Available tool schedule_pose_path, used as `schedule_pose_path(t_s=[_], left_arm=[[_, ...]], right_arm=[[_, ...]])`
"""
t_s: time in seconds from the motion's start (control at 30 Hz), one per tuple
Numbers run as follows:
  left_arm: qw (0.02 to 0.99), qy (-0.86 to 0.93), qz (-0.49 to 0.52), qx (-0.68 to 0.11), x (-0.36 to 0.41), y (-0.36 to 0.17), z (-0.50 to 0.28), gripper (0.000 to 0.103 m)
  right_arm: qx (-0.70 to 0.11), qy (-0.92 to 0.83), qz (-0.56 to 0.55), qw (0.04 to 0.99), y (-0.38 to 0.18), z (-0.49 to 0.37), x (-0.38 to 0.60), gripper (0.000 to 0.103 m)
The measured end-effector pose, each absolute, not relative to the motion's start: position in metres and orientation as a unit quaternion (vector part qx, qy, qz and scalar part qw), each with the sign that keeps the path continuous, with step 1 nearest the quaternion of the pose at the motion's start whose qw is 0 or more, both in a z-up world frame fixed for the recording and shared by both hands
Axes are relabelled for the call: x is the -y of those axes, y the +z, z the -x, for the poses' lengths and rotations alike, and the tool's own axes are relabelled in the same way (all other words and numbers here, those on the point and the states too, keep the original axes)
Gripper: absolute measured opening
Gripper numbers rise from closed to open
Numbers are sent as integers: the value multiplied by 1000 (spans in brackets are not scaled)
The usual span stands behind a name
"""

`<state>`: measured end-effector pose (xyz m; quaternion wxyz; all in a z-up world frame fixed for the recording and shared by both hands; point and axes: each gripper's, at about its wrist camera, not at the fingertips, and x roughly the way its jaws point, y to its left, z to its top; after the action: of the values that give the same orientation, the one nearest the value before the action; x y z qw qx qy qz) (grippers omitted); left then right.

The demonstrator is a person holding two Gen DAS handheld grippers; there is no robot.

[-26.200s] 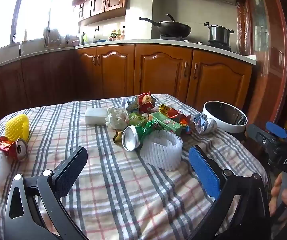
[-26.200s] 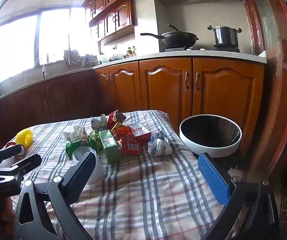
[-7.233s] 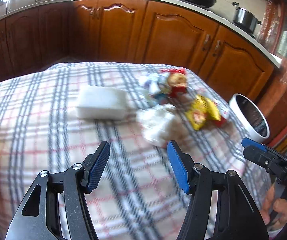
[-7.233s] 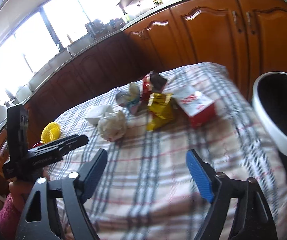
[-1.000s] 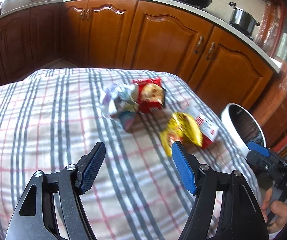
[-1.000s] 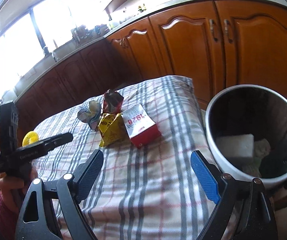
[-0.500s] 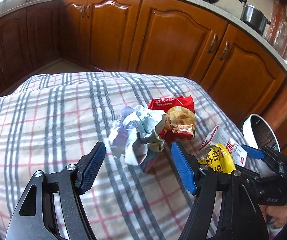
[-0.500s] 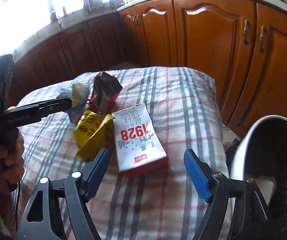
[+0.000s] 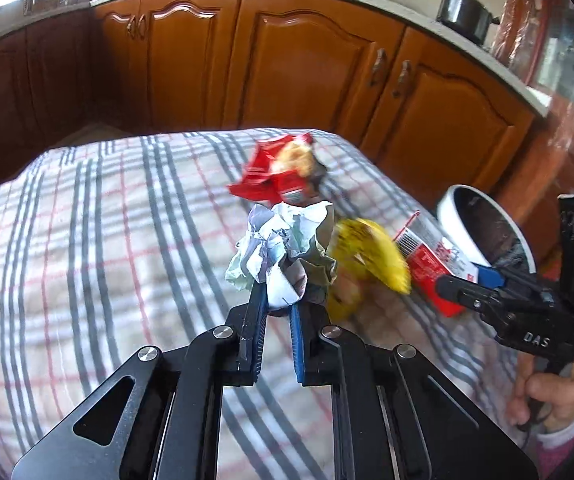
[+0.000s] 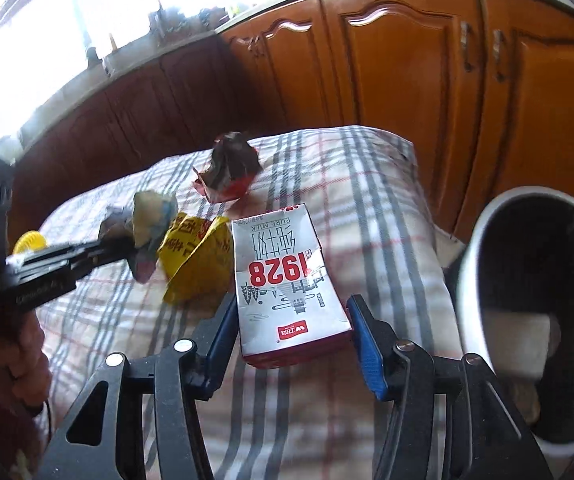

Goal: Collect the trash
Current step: 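Grasp the crumpled white-blue paper with the left tool while the right tool grasps the red-and-white box, then carry the crumpled paper and red-and-white box over the bin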

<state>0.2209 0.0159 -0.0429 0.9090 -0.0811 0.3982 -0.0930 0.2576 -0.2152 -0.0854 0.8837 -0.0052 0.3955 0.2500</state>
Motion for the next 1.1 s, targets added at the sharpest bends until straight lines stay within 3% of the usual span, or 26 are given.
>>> schedule_pose_path(t_s=[0.5,1.1], left_arm=[[900,-186,81,-386,56,-20,-170,10],[889,-228,56,-393,118,-17,-174,10]], right_arm=[[-366,204,-67,906,-61,-193,292,54],[-345,154,-102,920,-53,-172,361,54]])
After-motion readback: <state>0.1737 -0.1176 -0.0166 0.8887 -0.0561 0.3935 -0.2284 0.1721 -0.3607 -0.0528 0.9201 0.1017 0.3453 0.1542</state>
